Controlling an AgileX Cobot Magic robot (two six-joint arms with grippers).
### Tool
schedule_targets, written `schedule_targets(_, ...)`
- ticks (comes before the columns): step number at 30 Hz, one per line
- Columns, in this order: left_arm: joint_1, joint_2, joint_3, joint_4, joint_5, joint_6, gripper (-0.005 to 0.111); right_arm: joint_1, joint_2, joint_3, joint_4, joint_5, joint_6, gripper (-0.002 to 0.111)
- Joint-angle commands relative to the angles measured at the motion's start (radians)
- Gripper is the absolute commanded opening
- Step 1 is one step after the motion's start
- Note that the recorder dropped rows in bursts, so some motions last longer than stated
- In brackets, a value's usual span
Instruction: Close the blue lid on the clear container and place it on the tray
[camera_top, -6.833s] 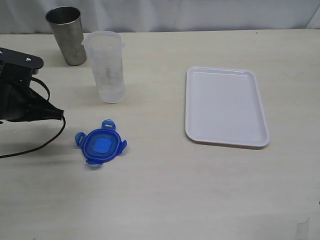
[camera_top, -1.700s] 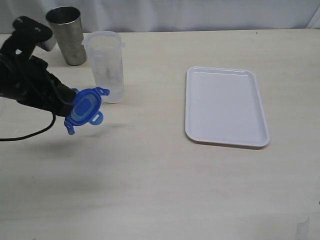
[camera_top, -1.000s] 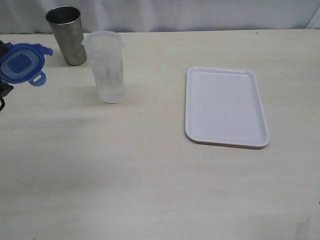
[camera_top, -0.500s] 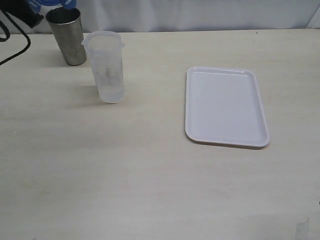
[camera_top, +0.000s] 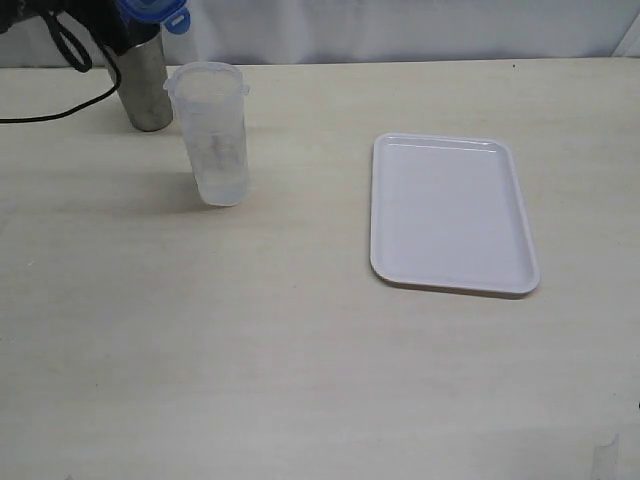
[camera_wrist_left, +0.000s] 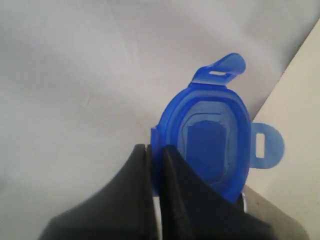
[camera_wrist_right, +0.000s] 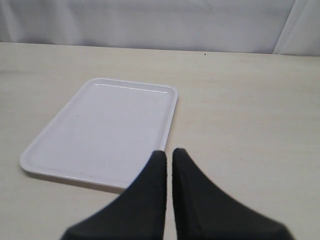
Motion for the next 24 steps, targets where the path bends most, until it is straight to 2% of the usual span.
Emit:
schedule_targets(1, -0.011, -0.002, -0.012, -0.059, 0.001, 0.179, 0.0, 0.002, -0.004, 0.002, 0.002, -0.011, 0.002, 0.004)
schedule_targets(5, -0.053, -0.002, -0.012, -0.174, 0.042, 0.399, 0.0, 0.002, -0.004, 0.002, 0.002, -0.011, 0.002, 0.004)
schedule_targets(10, -0.111, -0.02, -0.012, -0.429, -0.021, 0.609, 0.0, 0.002, -0.004, 0.002, 0.002, -0.011, 0.002, 0.004)
schedule_targets(14, -0.162, -0.031, 0.008, -0.581, -0.016, 0.888, 0.0, 0.002, -0.004, 0.002, 0.002, -0.011, 0.002, 0.004)
schedule_targets(16, -0.187, -0.041, 0.049, -0.701, -0.1, 1.031, 0.0, 0.002, -0.004, 0.002, 0.002, -0.011, 0.002, 0.004)
schedule_targets(18, -0.218, -0.043, 0.092, -0.831, -0.269, 1.193, 0.0, 0.002, -0.004, 0.002, 0.002, -0.011, 0.002, 0.004)
schedule_targets(19, -0.232, -0.043, 0.103, -0.876, -0.309, 1.242, 0.0, 0.002, -0.004, 0.002, 0.002, -0.011, 0.002, 0.004)
schedule_targets(21, -0.245, -0.043, 0.116, -0.955, -0.329, 1.312, 0.0, 0.002, -0.004, 0.002, 0.002, -0.011, 0.002, 0.004)
schedule_targets(24, -0.245, -0.043, 0.118, -1.015, -0.309, 1.332, 0.0, 0.002, -0.004, 0.002, 0.002, -0.011, 0.002, 0.004)
